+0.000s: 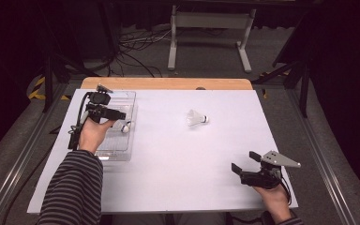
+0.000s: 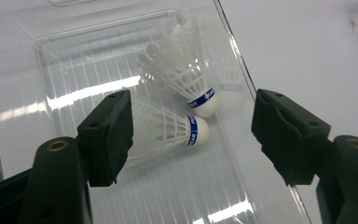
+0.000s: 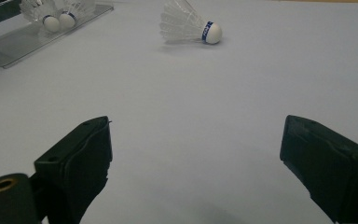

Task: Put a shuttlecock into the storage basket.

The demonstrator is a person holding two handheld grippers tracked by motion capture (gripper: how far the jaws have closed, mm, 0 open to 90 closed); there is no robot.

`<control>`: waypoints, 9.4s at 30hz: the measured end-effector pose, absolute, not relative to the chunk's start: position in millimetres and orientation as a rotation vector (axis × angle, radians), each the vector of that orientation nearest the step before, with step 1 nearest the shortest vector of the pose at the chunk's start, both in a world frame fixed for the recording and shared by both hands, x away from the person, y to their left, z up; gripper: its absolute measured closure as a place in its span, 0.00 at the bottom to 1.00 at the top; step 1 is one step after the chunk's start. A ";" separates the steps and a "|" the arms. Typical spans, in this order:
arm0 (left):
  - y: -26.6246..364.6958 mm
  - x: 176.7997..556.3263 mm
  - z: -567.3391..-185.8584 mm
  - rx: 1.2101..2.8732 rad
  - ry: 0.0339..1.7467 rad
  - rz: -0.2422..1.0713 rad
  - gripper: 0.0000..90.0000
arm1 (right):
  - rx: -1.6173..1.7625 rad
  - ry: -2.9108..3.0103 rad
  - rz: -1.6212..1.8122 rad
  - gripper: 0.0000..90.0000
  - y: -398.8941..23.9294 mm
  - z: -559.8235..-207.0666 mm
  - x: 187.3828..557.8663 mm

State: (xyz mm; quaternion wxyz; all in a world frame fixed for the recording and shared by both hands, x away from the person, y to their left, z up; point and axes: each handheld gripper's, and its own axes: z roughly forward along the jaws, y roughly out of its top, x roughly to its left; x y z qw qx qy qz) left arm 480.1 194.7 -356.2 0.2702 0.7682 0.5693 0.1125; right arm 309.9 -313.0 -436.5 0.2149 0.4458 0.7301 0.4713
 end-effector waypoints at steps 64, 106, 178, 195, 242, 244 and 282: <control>223.6 403.9 -350.3 2.026 1.281 0.381 0.30 | 1.255 2.016 1.310 0.11 -313.9 -437.1 310.4; 236.4 364.2 -365.6 1.960 1.210 0.390 0.30 | 1.256 2.014 1.310 0.11 -313.9 -436.8 309.8; 258.5 309.3 -412.8 1.798 1.133 0.441 0.29 | 1.264 2.009 1.302 0.11 -314.7 -436.8 309.7; 259.1 304.3 -422.6 1.788 1.135 0.421 0.28 | 1.263 2.008 1.302 0.11 -314.6 -436.6 309.5; 259.4 299.4 -424.7 1.802 1.129 0.416 0.27 | 1.202 1.984 1.334 0.09 -295.5 -422.5 321.1; 259.2 299.9 -425.0 1.807 1.129 0.415 0.27 | 1.196 1.989 1.333 0.09 -292.9 -421.8 322.7; 258.2 299.2 -425.3 1.808 1.122 0.421 0.27 | 1.159 1.992 1.377 0.10 -258.1 -414.8 370.5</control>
